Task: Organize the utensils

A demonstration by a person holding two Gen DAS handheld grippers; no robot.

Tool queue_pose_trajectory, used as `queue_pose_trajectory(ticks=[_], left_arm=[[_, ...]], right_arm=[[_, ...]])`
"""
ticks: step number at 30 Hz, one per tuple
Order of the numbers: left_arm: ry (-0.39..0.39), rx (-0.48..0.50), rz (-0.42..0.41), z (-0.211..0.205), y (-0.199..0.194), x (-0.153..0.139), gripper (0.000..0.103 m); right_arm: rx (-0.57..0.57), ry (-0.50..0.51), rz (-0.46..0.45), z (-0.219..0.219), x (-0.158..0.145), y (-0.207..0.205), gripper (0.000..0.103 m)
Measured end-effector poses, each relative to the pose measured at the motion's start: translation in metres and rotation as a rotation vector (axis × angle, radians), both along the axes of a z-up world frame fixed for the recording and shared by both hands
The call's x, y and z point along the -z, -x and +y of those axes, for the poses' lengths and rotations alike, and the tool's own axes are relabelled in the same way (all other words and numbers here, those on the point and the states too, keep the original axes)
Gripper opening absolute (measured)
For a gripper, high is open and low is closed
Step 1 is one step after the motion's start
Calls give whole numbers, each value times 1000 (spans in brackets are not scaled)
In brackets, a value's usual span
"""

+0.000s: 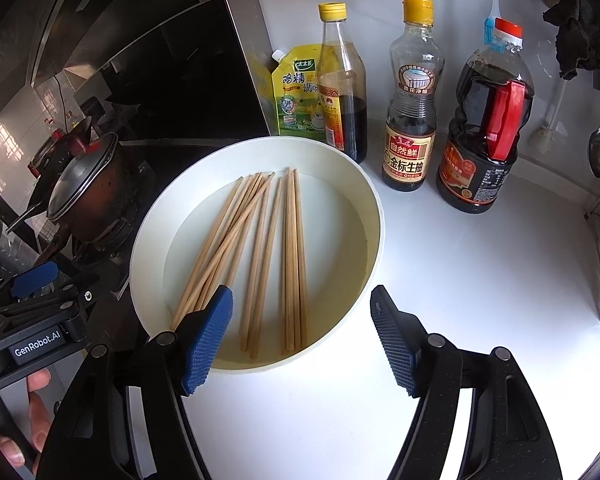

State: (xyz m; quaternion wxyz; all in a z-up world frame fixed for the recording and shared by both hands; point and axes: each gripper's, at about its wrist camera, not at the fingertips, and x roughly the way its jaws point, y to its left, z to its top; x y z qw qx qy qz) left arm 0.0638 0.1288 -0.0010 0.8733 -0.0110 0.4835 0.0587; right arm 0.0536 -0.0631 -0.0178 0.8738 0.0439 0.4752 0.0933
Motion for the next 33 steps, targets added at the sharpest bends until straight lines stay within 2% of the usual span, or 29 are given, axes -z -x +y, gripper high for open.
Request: queue_pose_trajectory(ticks=[33], left_arm=[[-11,15,-6,1,5,-4,96]], right_arm=[[-27,6,-3,7,-2,7,68]])
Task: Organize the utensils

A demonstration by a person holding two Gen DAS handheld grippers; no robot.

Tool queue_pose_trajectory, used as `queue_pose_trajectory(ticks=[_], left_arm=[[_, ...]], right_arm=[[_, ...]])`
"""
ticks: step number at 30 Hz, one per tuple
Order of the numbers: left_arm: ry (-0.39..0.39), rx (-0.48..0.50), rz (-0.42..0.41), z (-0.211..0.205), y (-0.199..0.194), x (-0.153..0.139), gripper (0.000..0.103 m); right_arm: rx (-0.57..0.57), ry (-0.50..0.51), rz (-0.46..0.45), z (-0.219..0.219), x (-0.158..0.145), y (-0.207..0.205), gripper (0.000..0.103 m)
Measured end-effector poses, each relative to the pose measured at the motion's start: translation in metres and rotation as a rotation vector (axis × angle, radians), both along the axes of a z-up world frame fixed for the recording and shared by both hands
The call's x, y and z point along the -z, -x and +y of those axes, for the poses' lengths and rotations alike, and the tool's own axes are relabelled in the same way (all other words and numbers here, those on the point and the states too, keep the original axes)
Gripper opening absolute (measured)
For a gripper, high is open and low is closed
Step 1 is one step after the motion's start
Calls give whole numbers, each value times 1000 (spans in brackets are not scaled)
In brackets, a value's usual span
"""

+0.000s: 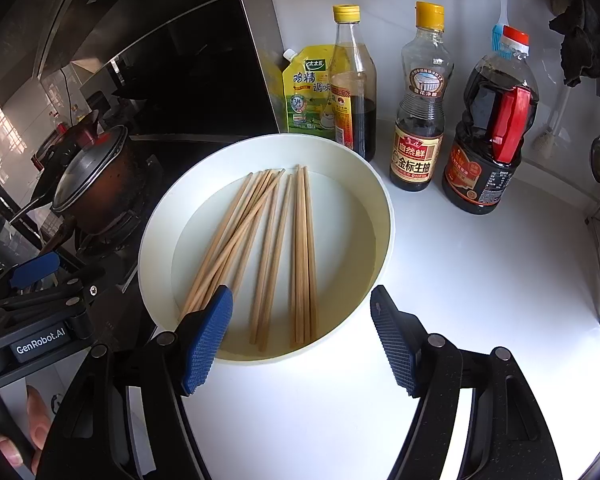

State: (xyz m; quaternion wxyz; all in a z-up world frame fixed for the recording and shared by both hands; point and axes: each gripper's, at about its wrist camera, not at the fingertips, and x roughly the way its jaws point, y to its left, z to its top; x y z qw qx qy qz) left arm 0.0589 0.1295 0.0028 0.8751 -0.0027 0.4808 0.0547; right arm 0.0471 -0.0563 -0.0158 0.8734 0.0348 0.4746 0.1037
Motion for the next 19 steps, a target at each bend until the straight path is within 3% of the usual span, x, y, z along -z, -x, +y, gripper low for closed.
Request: queue_pose_trajectory(ticks=[19], left_arm=[[-12,0,9,4,2,2,96]], right_arm=[[-6,-9,10,3,1,4,68]])
